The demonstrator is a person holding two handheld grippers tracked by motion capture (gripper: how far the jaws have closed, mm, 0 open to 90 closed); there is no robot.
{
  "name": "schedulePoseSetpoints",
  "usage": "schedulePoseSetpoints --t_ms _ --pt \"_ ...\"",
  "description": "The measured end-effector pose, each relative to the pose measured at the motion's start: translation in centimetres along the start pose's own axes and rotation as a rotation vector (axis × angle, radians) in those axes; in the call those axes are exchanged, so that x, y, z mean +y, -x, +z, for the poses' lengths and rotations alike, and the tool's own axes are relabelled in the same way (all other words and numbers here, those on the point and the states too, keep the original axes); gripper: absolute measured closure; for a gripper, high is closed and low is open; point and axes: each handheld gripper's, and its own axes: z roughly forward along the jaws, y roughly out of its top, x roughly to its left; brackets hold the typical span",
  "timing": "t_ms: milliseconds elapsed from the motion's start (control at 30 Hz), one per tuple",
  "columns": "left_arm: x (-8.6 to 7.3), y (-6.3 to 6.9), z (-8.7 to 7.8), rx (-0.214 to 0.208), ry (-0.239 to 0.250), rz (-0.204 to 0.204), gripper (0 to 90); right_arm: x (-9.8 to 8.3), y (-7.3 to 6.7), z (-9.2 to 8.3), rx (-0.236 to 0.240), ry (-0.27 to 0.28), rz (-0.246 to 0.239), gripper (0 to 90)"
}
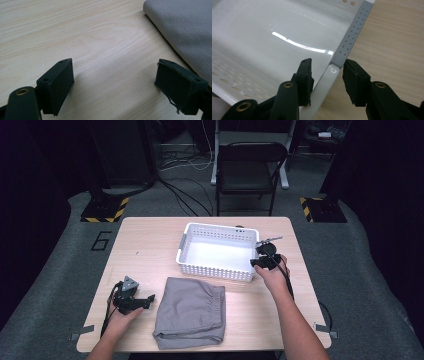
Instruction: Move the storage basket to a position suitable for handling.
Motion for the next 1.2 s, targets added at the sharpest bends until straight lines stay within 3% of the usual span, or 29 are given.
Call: schedulePoseSetpoints --t_ms 200,567,900,1200 --pt "0.0 0.0 0.0 0.000 0.000 0.000 14.7 0.4 -0.7 0.1 0.002 -0.026 -0.043 59.1" --pt "0.0 0.0 0.0 0.000 0.000 0.000 14.8 0.8 -1.3 0.5 0.026 -0.010 -0.107 62.2" --pt "0.0 0.0 0.0 0.000 0.000 -0.001 14.7 0.9 -1.6 0.5 0.044 -0.024 -0.084 62.0" --pt "0.0 0.0 0.0 0.000 0.000 0.000 14.8 0.7 -1.4 0.6 0.054 -0.009 -0.100 61.8"
